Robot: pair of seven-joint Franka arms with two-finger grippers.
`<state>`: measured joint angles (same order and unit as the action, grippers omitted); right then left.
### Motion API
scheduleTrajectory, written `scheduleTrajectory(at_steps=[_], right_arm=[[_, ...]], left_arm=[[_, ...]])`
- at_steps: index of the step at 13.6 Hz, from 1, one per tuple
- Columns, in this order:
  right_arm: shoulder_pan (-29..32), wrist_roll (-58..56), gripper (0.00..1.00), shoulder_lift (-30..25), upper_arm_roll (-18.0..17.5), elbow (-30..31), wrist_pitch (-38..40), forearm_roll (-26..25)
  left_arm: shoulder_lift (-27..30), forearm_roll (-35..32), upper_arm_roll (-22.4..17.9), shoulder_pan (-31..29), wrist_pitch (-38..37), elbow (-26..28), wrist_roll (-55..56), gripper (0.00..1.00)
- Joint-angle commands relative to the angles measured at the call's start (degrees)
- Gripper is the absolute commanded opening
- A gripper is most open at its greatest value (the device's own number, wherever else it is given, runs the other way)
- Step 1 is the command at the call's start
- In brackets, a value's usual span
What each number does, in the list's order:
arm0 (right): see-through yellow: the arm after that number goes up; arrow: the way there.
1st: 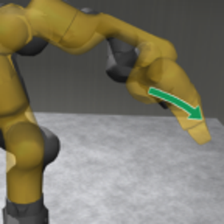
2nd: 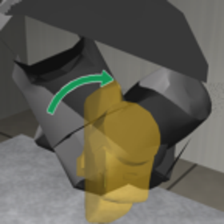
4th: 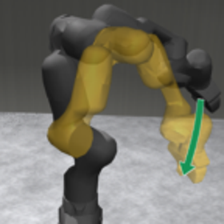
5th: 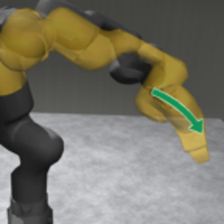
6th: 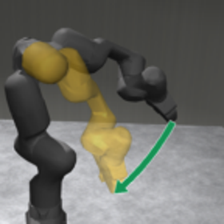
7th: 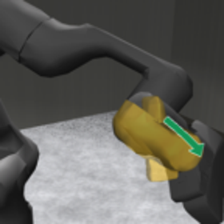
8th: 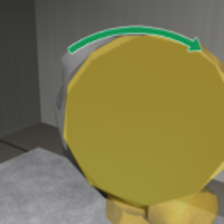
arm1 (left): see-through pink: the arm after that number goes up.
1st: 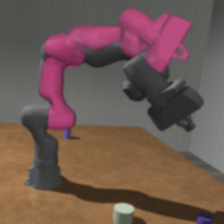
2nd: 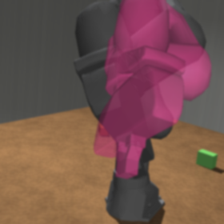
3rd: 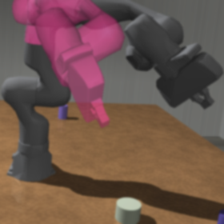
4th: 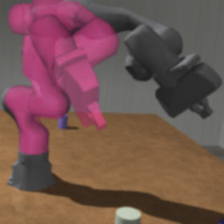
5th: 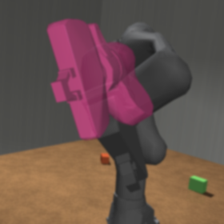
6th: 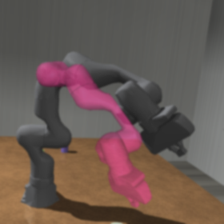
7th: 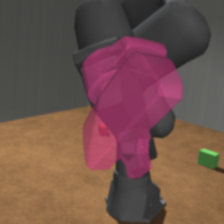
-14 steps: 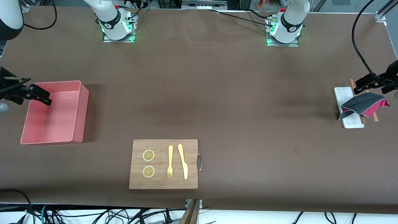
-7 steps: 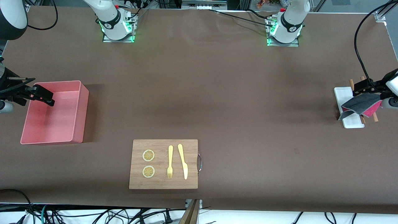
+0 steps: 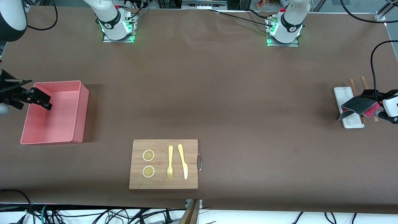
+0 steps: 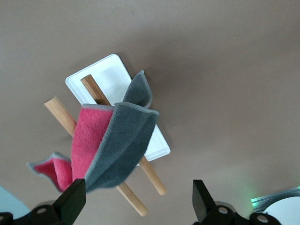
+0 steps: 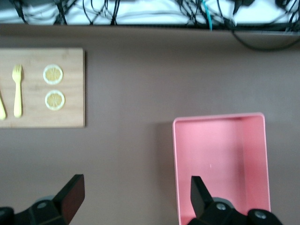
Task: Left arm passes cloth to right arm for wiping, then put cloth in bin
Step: 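Grasp the pink-grey cloth on the white holder with the left gripper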
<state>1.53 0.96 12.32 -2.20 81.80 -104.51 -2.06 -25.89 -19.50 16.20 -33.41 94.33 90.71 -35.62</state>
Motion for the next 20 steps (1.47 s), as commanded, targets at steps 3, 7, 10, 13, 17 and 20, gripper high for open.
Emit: scheduleTrajectory(at_steps=[3,7,10,13,17,20], right_arm=[[0.7,-0.2,1.0,2.9,0.2,-0.5,-6.8,0.7],[0.6,-1.4,1.0,2.9,0.2,-0.4,-5.5,0.7],[0.3,-1.3,1.0,3.6,0.2,-0.4,-3.0,0.0],[-0.7,-1.0,1.0,3.2,-0.1,-0.4,-0.3,-1.8],[-2.4,-0.4,1.0,3.3,-0.3,0.5,4.9,-2.2],[-3.8,-0.4,1.0,3.4,-0.3,0.8,5.5,-2.0]], left_arm=[[-2.7,-2.6,0.8,-2.4,3.6,-1.2,-13.4,1.0],[-6.3,-3.4,0.8,-4.8,9.0,-1.4,-20.3,1.0],[-6.3,-2.8,0.8,-4.9,9.0,-1.6,-20.3,0.92],[-6.3,-1.9,0.9,-4.9,9.0,-1.9,-20.3,0.81],[-5.9,0.3,0.9,-5.0,8.8,-2.0,-20.4,0.5],[-6.0,1.1,0.9,-5.1,8.7,-1.9,-20.4,0.5]])
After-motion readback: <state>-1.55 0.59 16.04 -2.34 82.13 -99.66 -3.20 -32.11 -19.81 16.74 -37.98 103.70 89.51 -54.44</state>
